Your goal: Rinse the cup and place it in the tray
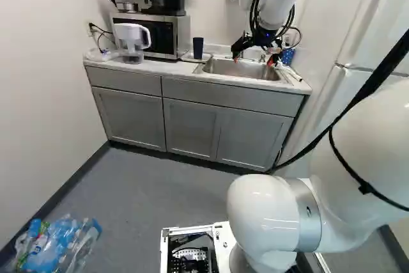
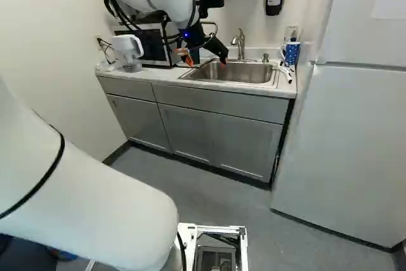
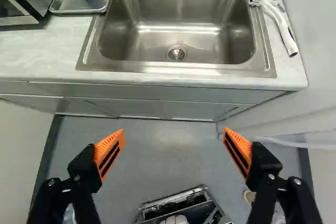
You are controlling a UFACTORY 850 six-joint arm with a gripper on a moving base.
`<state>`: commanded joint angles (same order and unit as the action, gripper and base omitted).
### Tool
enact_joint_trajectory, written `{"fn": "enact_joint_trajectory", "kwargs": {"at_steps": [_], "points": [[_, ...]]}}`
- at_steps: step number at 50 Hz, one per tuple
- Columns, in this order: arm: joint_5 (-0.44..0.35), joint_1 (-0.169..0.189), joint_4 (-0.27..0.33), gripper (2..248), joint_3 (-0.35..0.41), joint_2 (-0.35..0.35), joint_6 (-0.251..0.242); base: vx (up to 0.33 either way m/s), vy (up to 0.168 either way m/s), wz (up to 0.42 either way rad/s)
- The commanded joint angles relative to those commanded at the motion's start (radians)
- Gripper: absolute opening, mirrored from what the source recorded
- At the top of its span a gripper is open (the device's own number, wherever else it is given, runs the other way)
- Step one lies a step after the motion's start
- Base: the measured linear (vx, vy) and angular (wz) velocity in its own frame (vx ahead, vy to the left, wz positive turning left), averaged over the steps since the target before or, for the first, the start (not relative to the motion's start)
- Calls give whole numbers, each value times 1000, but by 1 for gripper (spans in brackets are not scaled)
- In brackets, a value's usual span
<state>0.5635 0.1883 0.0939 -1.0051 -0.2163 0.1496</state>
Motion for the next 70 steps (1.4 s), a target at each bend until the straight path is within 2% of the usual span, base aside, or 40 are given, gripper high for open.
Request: {"fn": "enact_joint_trajectory", "kwargs": {"at_steps": [15, 39, 70], "points": [[0, 0, 0, 247, 0, 0, 0, -102, 4, 13], [-12, -2, -1, 247, 8, -1, -1, 2, 0, 0], [-117, -15, -8, 247, 75, -5, -12, 0, 0, 0]]}}
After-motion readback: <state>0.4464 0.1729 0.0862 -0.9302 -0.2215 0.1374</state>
